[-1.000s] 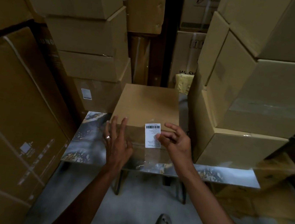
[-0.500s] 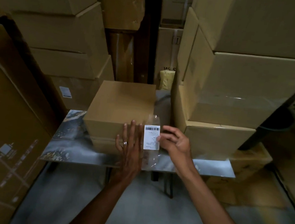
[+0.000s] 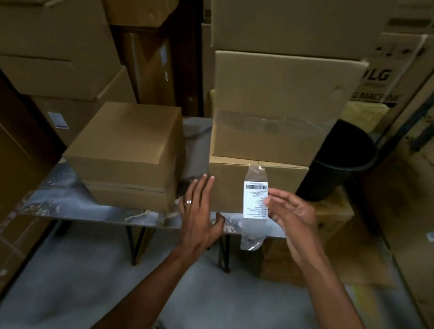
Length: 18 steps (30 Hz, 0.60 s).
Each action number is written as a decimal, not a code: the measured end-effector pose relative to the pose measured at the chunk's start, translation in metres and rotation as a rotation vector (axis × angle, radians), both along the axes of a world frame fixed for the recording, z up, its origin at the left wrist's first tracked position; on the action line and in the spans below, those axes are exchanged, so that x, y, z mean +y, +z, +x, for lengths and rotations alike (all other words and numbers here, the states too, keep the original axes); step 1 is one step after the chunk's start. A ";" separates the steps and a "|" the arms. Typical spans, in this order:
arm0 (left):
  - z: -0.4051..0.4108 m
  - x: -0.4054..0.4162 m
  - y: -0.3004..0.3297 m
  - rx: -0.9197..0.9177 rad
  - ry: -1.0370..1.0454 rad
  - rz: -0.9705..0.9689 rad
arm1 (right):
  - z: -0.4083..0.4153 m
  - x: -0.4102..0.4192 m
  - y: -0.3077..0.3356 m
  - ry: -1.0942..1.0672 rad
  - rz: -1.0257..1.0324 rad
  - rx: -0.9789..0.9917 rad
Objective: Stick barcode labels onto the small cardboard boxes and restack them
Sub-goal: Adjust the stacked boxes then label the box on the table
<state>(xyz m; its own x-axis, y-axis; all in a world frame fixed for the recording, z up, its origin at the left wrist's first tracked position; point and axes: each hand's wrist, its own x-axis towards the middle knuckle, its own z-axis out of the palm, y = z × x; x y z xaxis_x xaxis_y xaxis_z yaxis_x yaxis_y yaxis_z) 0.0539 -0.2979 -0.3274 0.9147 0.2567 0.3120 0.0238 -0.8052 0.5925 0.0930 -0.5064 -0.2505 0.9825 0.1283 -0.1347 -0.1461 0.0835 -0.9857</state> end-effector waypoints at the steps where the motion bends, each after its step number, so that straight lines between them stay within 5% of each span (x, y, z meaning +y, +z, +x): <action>1: 0.002 -0.006 -0.001 -0.011 -0.007 -0.003 | 0.004 -0.016 0.000 -0.018 0.014 0.011; 10: 0.012 -0.054 -0.001 0.071 0.003 -0.027 | 0.067 -0.141 0.017 -0.241 0.109 -0.004; 18: 0.019 -0.064 0.002 0.068 0.049 0.001 | 0.146 -0.165 0.031 -0.338 0.115 -0.055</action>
<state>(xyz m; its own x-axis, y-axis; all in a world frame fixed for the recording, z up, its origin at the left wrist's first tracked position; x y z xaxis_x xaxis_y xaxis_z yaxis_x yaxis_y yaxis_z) 0.0728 -0.3617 -0.3254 0.9201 0.3013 0.2503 0.1032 -0.8029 0.5870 0.2386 -0.6719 -0.2196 0.9775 -0.1934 -0.0840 -0.0383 0.2289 -0.9727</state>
